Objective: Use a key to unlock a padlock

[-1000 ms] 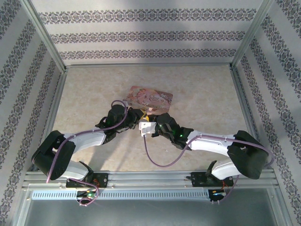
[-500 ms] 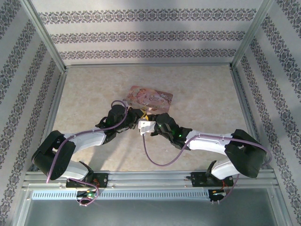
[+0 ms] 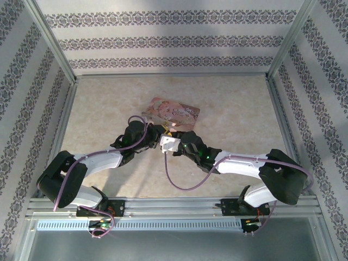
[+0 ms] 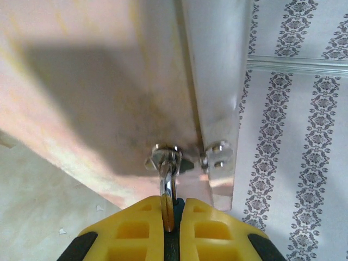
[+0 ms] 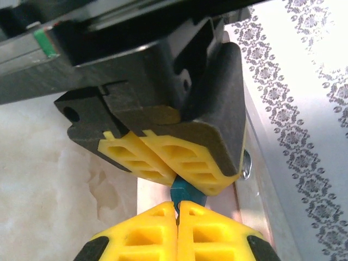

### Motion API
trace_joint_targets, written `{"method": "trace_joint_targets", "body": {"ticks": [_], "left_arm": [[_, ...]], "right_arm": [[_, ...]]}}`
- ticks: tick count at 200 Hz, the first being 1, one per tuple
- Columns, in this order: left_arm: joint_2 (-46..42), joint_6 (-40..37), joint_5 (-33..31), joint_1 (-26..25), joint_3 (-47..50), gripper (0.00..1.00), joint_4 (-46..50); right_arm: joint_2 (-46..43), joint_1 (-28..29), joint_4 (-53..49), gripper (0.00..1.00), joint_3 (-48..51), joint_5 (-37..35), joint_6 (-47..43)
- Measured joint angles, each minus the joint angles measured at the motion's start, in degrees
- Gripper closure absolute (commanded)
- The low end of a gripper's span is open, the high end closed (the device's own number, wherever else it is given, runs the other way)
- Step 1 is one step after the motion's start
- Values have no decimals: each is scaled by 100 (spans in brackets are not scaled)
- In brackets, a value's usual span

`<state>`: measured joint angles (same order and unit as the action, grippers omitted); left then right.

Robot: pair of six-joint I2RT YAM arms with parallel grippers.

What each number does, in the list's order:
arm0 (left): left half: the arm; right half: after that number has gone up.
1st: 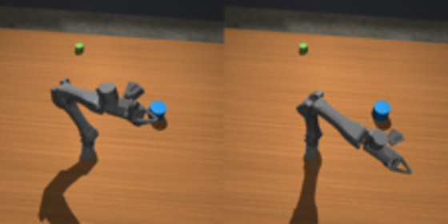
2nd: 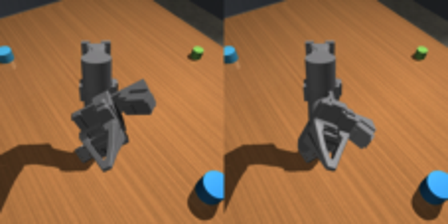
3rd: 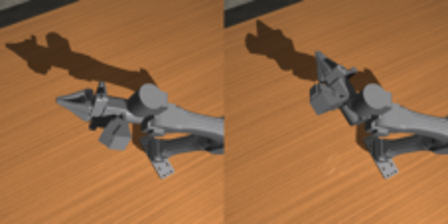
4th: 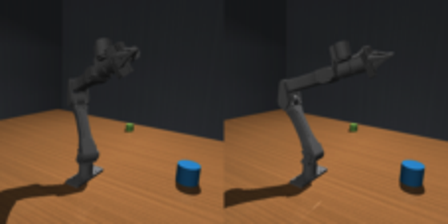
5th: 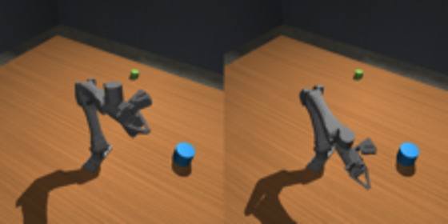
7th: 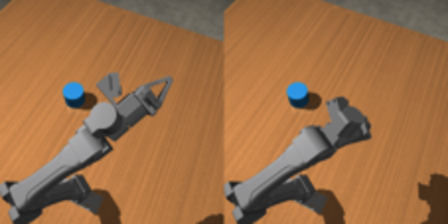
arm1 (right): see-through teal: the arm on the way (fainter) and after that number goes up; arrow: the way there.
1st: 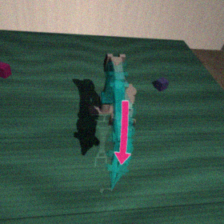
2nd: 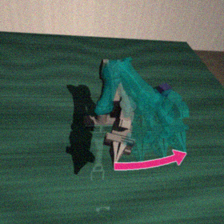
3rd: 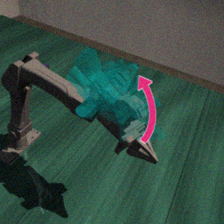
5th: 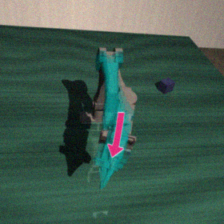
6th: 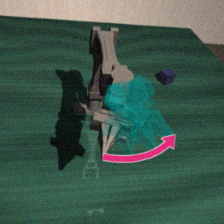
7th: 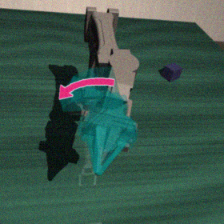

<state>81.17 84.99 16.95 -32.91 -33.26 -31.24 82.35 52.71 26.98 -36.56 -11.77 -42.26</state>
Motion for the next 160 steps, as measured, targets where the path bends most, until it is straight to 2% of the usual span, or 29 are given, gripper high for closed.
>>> {"method": "trace_joint_targets", "body": {"ticks": [83, 160], "left_arm": [[358, 59, 55, -7, 0, 100, -177], [1270, 146, 92, -190, 0, 100, -619]], "right_arm": [[240, -11, 621, 100, 315, -44, 1655], [831, 0, 1491, 100, 872, -179, 2546]]}}
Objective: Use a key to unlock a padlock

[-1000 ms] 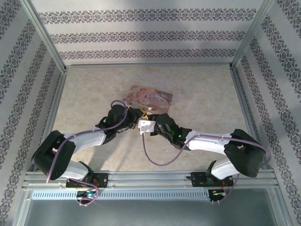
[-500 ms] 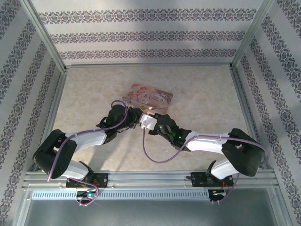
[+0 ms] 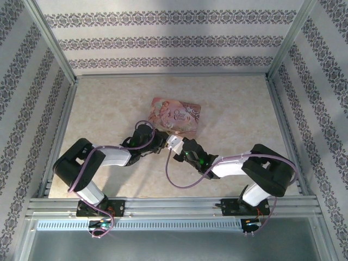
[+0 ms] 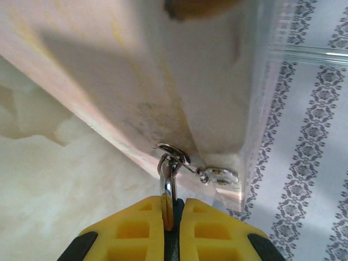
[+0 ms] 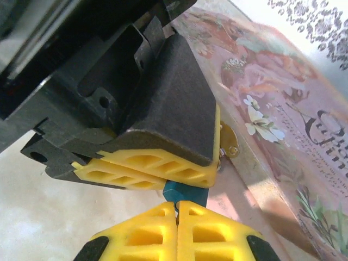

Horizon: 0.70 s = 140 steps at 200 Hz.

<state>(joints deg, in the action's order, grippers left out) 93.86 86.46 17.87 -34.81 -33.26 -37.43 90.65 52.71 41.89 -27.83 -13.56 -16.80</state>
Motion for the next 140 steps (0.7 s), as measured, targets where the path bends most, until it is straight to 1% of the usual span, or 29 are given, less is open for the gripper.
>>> {"method": "trace_joint_targets", "body": {"ticks": [37, 46, 72, 110, 140], "left_arm": [[284, 17, -59, -68, 0, 100, -297], [313, 17, -68, -76, 0, 94, -341], [372, 11, -83, -83, 0, 81, -442], [365, -4, -103, -133, 0, 63, -483], [-26, -164, -225, -151, 48, 50, -334]], "right_arm": [[348, 72, 708, 100, 238, -251, 195], [404, 72, 863, 100, 289, -293, 225], [514, 72, 1163, 100, 363, -337, 372], [647, 70, 1325, 100, 415, -358, 660], [649, 66, 1432, 100, 474, -323, 927]]}}
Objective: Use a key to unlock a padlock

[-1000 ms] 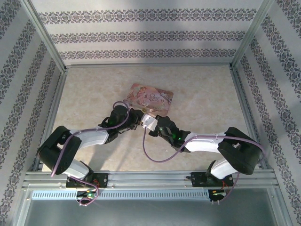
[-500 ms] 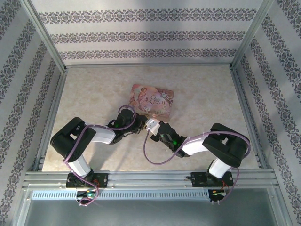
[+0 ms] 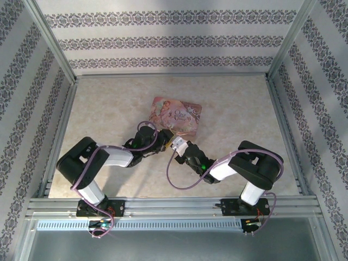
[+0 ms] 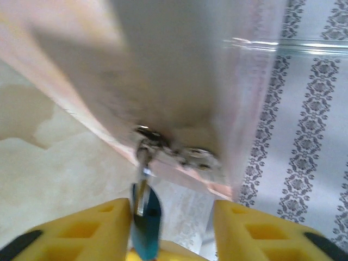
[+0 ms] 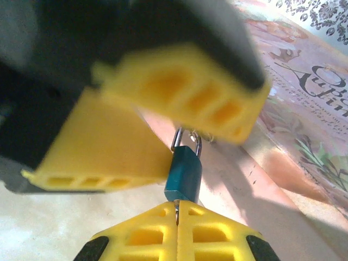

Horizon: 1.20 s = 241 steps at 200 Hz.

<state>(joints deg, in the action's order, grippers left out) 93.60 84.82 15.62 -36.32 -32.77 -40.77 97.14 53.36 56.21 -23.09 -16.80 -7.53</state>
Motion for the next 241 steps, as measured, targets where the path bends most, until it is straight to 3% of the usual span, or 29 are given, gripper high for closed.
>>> {"method": "trace_joint_targets", "body": {"ticks": [50, 122, 174, 208, 224, 241], "left_arm": [[-1416, -573, -319, 181, 79, 42, 968], [-2942, -1727, -719, 1126, 94, 33, 2721], [-3211, -2402, -710, 1805, 133, 30, 3379], [-3152, -2734, -680, 1928, 131, 28, 3558], [-3005, -2837, -619, 1969, 129, 26, 3565], [-2739, -2981, -511, 2033, 85, 24, 3571]], "right_arm": [[-116, -264, 61, 100, 144, 461, 616], [-337, -1106, 44, 100, 413, 1814, 2109], [-195, -1637, 118, 100, 442, 2618, 3077], [-17, -1742, 229, 99, 442, 2824, 3379], [24, -1812, 240, 97, 442, 2918, 3467], [33, -1871, 238, 87, 444, 2981, 3515]]}}
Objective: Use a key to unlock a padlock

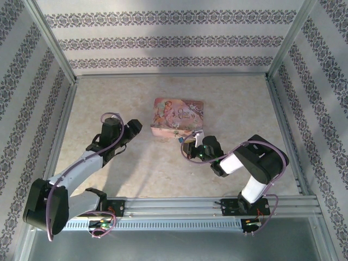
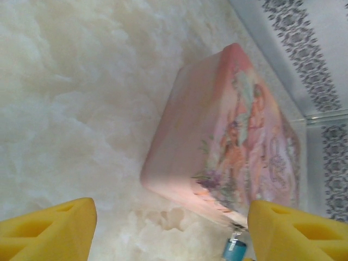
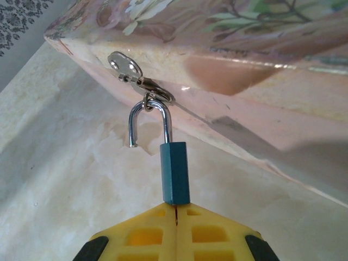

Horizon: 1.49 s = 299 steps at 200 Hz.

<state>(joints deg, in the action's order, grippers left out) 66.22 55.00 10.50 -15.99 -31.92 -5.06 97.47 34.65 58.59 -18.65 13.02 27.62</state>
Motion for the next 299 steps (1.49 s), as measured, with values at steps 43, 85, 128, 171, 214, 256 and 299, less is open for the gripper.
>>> {"method": "trace_joint_targets", "body": {"ticks": [43, 85, 128, 171, 214, 256, 299], "left_arm": [[905, -474, 407, 48, -691, 21, 101], [1517, -988, 776, 74, -1443, 20, 190], [2424, -1453, 1261, 74, -2267, 20, 444], [3244, -1611, 1694, 74, -2597, 25, 610], [3353, -1602, 1853, 74, -2529, 31, 588], [2986, -1515, 1917, 74, -1976, 33, 271], [2603, -1252, 1910, 59, -1412, 33, -61]], "right_arm": [[-46, -109, -101, 65, 142, -28, 92], [-643, -310, -479, 55, 400, -13, 118], [-1502, -496, -1056, 39, 302, 249, 330], [-1589, -706, -1410, 30, -151, 728, 778], [-1263, -1102, -1545, 29, -675, 1266, 1172], [-702, -1357, -1598, 29, -1185, 1670, 1257], [-240, -1541, -1598, 27, -1602, 1869, 1145]]}}
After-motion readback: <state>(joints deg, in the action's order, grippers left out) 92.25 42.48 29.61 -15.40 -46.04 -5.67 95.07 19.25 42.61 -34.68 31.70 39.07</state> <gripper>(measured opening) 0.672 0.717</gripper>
